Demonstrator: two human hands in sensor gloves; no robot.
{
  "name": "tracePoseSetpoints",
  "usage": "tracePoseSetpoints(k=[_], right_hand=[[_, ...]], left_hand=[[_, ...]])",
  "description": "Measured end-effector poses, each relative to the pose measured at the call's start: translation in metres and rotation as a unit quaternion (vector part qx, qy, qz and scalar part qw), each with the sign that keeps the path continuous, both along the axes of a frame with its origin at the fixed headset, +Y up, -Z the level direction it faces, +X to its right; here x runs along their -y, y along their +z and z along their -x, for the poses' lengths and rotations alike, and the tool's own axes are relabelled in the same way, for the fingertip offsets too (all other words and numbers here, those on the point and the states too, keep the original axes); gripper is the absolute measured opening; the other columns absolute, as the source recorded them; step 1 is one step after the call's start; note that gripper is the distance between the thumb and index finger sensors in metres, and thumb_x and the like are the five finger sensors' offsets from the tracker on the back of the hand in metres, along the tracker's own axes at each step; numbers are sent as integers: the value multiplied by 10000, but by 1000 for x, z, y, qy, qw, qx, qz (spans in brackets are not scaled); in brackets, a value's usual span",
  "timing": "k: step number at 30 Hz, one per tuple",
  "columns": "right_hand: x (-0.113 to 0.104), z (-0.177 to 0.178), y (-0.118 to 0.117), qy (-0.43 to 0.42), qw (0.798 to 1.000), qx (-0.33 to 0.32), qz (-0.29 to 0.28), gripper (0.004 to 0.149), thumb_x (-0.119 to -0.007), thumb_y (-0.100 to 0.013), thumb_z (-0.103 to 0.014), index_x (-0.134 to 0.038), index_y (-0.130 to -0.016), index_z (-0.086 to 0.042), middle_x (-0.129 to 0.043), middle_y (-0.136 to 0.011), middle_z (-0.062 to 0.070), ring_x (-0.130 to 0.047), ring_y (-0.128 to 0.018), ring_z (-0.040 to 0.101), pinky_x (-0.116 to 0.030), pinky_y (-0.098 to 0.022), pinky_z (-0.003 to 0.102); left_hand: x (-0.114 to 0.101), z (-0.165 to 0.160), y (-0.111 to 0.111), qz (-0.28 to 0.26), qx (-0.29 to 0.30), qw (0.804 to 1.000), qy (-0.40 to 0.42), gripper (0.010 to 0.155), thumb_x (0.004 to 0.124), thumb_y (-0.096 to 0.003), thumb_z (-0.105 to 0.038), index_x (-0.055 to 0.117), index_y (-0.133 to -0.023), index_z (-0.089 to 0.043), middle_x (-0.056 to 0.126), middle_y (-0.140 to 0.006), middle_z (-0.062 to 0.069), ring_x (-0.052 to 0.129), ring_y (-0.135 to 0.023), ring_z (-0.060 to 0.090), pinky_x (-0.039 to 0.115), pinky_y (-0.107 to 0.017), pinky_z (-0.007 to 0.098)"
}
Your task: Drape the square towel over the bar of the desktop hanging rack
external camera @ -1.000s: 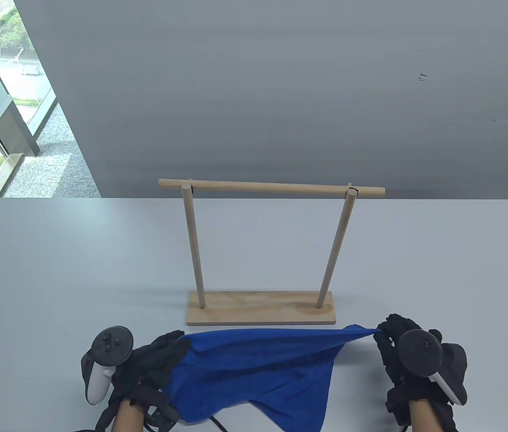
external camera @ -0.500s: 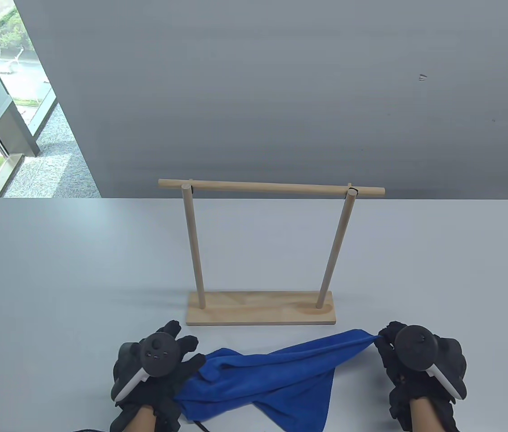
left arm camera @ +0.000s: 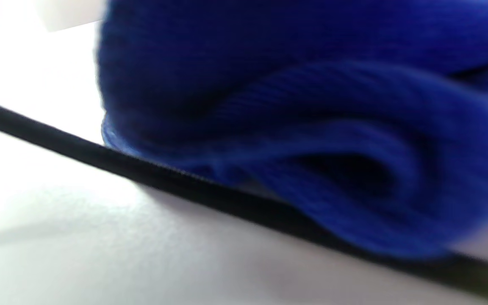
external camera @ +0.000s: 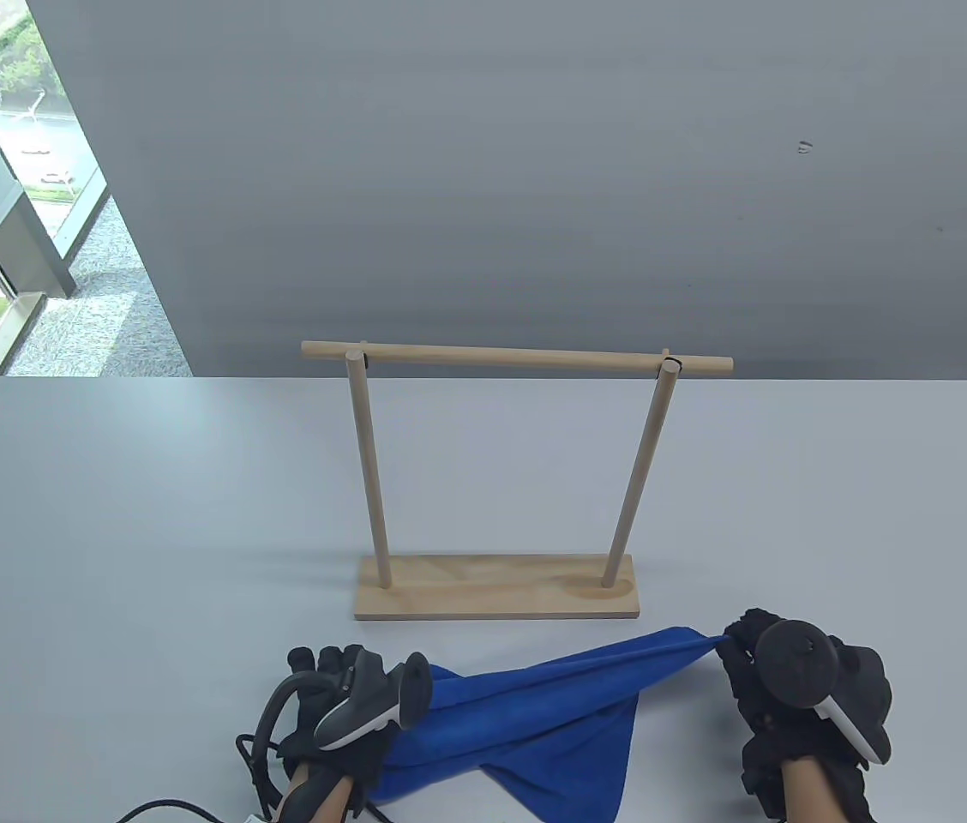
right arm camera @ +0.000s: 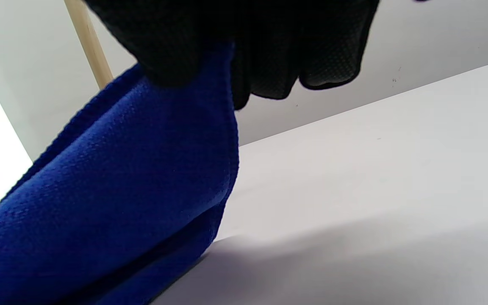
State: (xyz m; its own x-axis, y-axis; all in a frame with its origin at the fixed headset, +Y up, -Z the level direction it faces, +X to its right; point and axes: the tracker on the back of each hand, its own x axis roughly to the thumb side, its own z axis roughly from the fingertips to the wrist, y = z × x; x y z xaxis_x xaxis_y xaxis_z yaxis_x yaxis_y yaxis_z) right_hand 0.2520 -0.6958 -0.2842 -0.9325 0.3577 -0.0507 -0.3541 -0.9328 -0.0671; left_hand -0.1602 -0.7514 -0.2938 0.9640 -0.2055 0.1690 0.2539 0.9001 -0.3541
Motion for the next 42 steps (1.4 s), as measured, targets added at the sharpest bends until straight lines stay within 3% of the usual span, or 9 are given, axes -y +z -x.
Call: tracePoseSetpoints(k=[8,14,18,24,30,33,36,38,42], right_hand=[[-2,-3,1,-8,1000,7,-17,392,-728,-551,-270,-778,-838,-8,-708,-972,256,-703,-891,536,-364,-599,761],[-7,-1,4,-17,998,8,-60,395,-714,-555,-271,-768,-844,-8,-697,-976,259,-694,-895,538,-367,-598,760],[-5,1,4,-9,998,1,-56,395,-712,-555,-275,-769,-844,-12,-702,-974,255,-702,-891,535,-372,-596,759],[-2,2,2,-7,999,-7,-46,394,-710,-557,-278,-770,-843,-14,-707,-971,255,-708,-886,534,-377,-594,759],[-2,2,2,-16,999,-7,-51,393,-705,-558,-283,-767,-845,-21,-708,-971,250,-708,-889,530,-381,-594,757],[-6,-3,3,-52,996,1,-75,394,-704,-558,-286,-767,-844,-23,-709,-970,245,-713,-887,526,-385,-594,756],[-15,-8,4,-101,987,6,-123,393,-707,-557,-292,-772,-839,-27,-720,-964,240,-727,-880,520,-395,-592,754],[-26,-15,6,-160,972,9,-171,392,-708,-558,-296,-777,-836,-28,-729,-959,240,-738,-873,517,-404,-589,752],[-49,-28,8,-264,931,-8,-252,391,-720,-559,-289,-790,-827,-14,-740,-946,252,-744,-860,526,-398,-581,761]], left_hand=[[-21,36,-1,-55,-40,984,162,446,667,-493,-421,817,-851,-201,645,-1092,123,688,-1028,404,436,-707,696],[-48,57,13,-206,-40,942,263,436,647,-495,-418,798,-836,-191,706,-1038,99,775,-964,378,492,-699,677],[-49,65,14,-201,-45,928,309,443,656,-493,-431,807,-835,-193,718,-1032,103,792,-949,379,510,-692,671],[-39,64,8,-146,-39,939,308,449,654,-494,-444,806,-841,-204,722,-1035,103,801,-946,375,521,-689,666],[-41,63,9,-164,-35,934,314,446,653,-495,-441,808,-837,-201,718,-1036,106,796,-949,380,517,-689,669],[-49,67,12,-216,-46,915,338,440,657,-494,-438,813,-832,-203,737,-1021,104,845,-906,351,561,-684,650],[-62,72,14,-279,-52,879,382,430,671,-491,-435,815,-832,-215,754,-1005,104,898,-853,310,630,-668,612],[-75,75,14,-322,-57,847,419,428,679,-488,-433,817,-832,-218,758,-1002,102,904,-846,305,641,-666,601],[-107,78,9,-360,-54,807,465,427,692,-485,-438,819,-838,-235,760,-1005,98,889,-866,312,622,-672,614]])
